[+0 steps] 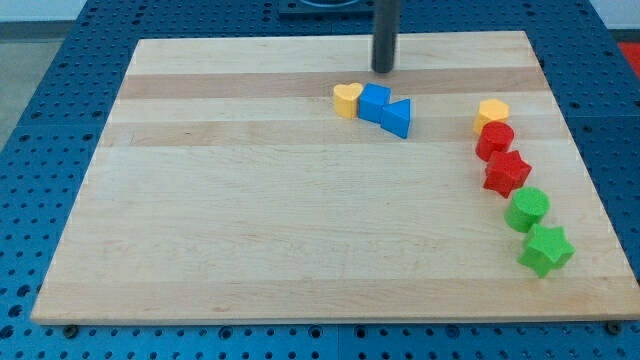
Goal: Move the yellow hexagon to the bottom left of the yellow heart
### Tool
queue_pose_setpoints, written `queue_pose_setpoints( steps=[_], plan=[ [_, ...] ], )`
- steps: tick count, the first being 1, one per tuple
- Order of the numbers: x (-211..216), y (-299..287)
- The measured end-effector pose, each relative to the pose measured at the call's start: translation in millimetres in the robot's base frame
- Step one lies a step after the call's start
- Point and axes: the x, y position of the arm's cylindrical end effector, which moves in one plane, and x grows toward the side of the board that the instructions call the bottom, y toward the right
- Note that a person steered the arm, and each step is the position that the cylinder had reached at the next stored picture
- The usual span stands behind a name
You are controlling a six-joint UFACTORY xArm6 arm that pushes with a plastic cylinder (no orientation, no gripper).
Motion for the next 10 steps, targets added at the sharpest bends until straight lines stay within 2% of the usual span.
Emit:
queue_pose_setpoints(
  steps=[2, 4, 8, 10],
  plan=[
    [16, 72],
    [58, 118],
    [123, 123],
    [129, 103]
  ],
)
